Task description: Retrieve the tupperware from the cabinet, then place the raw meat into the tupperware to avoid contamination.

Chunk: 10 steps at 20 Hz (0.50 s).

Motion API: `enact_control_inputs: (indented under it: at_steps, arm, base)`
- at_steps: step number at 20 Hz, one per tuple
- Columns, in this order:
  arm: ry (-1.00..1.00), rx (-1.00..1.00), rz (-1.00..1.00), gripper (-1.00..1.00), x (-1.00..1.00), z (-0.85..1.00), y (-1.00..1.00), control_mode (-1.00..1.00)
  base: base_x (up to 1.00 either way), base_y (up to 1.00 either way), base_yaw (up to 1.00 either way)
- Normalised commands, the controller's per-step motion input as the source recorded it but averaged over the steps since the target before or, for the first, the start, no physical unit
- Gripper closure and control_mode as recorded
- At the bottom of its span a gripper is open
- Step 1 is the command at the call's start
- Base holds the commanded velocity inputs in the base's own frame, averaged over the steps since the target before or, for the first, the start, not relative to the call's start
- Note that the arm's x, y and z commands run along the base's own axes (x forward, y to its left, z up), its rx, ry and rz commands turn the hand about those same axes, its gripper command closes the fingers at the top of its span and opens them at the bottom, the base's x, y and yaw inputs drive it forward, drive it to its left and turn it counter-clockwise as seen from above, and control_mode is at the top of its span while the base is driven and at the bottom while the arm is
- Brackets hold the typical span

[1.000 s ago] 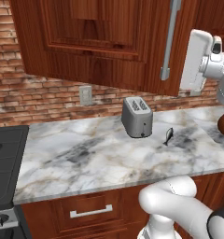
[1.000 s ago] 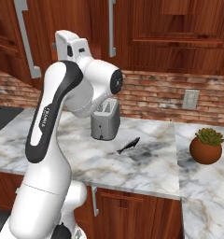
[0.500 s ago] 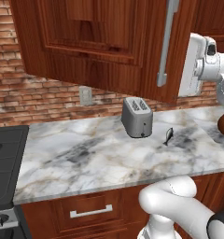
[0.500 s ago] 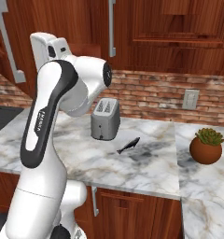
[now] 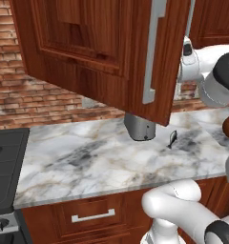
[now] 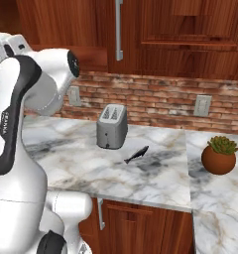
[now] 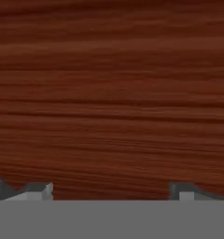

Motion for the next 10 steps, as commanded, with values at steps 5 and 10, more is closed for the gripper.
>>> enact_control_inputs:
  at_steps: [5, 10]
  arm:
    - [-0.05, -0.12, 0.04, -1.0, -0.25, -0.18, 1.0, -1.0]
    - [-0.02, -0.16, 0.0, -1.0, -0.1, -0.29, 1.0, -1.0]
  base:
    - [0.0, 0.0, 0.0]
    - [0.0, 0.0, 0.0]
